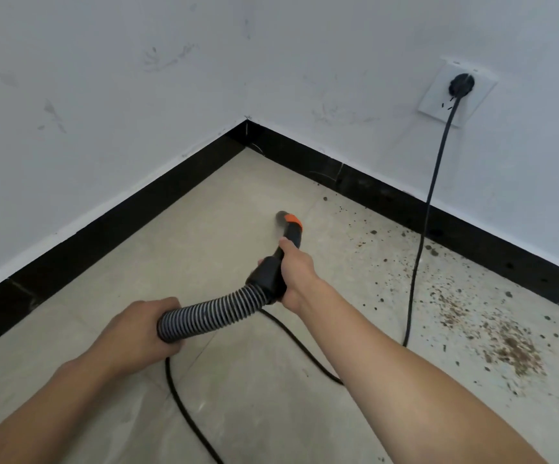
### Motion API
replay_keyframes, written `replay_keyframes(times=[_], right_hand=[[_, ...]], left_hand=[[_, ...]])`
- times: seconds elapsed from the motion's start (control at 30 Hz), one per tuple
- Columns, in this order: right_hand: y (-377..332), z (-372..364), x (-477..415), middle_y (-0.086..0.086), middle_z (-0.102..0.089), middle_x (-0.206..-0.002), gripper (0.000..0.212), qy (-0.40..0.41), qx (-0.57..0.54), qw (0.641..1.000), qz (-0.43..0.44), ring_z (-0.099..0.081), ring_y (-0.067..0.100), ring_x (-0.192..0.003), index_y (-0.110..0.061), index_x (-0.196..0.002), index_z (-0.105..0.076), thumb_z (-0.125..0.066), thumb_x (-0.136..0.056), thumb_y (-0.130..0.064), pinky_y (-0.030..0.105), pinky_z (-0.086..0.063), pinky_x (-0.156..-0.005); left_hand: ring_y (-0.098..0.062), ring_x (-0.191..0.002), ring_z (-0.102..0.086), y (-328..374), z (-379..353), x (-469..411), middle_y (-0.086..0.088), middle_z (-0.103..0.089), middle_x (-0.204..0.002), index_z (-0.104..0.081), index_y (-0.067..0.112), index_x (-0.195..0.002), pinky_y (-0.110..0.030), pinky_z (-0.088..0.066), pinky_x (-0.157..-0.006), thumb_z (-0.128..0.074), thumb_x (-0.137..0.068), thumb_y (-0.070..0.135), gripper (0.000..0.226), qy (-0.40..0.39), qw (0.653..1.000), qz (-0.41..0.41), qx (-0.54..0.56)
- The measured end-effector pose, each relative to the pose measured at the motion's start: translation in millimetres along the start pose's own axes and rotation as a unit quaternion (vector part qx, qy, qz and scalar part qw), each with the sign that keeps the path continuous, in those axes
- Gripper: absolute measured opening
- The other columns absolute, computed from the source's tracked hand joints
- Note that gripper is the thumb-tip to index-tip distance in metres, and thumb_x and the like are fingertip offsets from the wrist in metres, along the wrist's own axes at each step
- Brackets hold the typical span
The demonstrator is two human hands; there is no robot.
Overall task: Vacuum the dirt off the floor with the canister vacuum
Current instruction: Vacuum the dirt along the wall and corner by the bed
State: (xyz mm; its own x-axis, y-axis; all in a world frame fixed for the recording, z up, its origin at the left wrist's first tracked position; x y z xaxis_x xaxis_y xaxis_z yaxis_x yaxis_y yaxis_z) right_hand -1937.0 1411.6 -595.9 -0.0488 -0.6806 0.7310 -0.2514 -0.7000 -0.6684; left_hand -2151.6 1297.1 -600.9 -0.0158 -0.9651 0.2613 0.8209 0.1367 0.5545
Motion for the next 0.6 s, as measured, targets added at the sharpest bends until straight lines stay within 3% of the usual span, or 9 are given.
replay_keyframes(times=[0.17,0.27,0.33,0.4,0.47,0.6], right_hand=[[55.9,-2.4,22.0,0.013,-0.072,-0.098,0.032,0.052,-0.125,0.991,-0.014,-0.069,0.028,-0.084,-0.014,-0.096,-0.057,-0.055,-0.098,-0.046,0.044,-0.058,-0.086],[92.8,-20.7,46.6,0.007,-0.071,-0.102,0.023,0.042,-0.158,0.985,-0.061,-0.069,0.026,-0.093,-0.022,-0.094,-0.055,-0.057,-0.097,-0.045,0.049,-0.055,-0.094],[109.9,-36.2,58.6,0.009,-0.070,-0.100,0.021,0.010,-0.171,0.981,-0.094,-0.069,0.027,-0.093,-0.019,-0.097,-0.057,-0.060,-0.096,-0.040,0.049,-0.056,-0.093],[115.7,-51.4,68.1,0.011,-0.069,-0.103,0.024,-0.036,-0.174,0.976,-0.123,-0.069,0.027,-0.094,-0.015,-0.105,-0.058,-0.062,-0.096,-0.038,0.048,-0.057,-0.092],[113.6,-62.9,70.0,0.009,-0.068,-0.107,0.029,-0.076,-0.149,0.977,-0.131,-0.068,0.025,-0.096,-0.016,-0.113,-0.056,-0.060,-0.097,-0.039,0.044,-0.058,-0.090],[110.2,-61.3,68.6,0.009,-0.068,-0.106,0.030,-0.062,-0.130,0.983,-0.118,-0.068,0.025,-0.096,-0.016,-0.112,-0.057,-0.060,-0.097,-0.041,0.044,-0.058,-0.091]], left_hand=[[0.000,-0.064,-0.056,8.5,12.0,7.6,0.018,-0.060,-0.067,-0.056,0.039,-0.077,-0.024,-0.040,-0.052,-0.081,-0.063,0.034,0.029,0.063,0.992,-0.040,-0.097],[-0.007,-0.062,-0.054,-4.2,19.5,24.6,0.014,-0.057,-0.064,-0.058,0.035,-0.073,-0.025,-0.036,-0.050,-0.083,-0.062,0.021,0.031,0.065,0.989,0.027,-0.132],[-0.012,-0.060,-0.056,-49.6,20.2,30.1,0.011,-0.059,-0.061,-0.058,0.029,-0.069,-0.029,-0.042,-0.052,-0.083,-0.055,0.016,0.031,0.060,0.988,0.084,-0.112],[-0.027,-0.068,-0.063,-131.6,8.5,30.0,0.005,-0.066,-0.070,-0.053,0.030,-0.065,-0.034,-0.049,-0.062,-0.080,-0.040,0.021,0.038,-0.011,0.980,0.157,-0.120],[-0.029,-0.068,-0.064,-167.0,7.5,36.8,0.004,-0.067,-0.070,-0.051,0.032,-0.066,-0.036,-0.052,-0.064,-0.079,-0.042,0.022,0.038,0.001,0.981,0.143,-0.131],[-0.011,-0.053,-0.056,-86.4,25.9,57.6,0.011,-0.057,-0.053,-0.055,0.032,-0.066,-0.034,-0.050,-0.051,-0.083,-0.056,0.005,0.040,0.076,0.980,0.151,-0.101]])
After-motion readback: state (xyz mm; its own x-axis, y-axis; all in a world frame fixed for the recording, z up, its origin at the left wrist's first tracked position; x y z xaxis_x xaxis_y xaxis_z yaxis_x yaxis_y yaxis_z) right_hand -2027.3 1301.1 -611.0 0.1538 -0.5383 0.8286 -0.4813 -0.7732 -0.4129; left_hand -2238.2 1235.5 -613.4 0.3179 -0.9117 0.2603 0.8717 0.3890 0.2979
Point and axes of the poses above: each hand's wrist, its own x-axis away from the middle knuckle, its own z-axis out of the back of the hand, y = z × x, the point moved 4 cm from there along -x, towards the middle knuckle
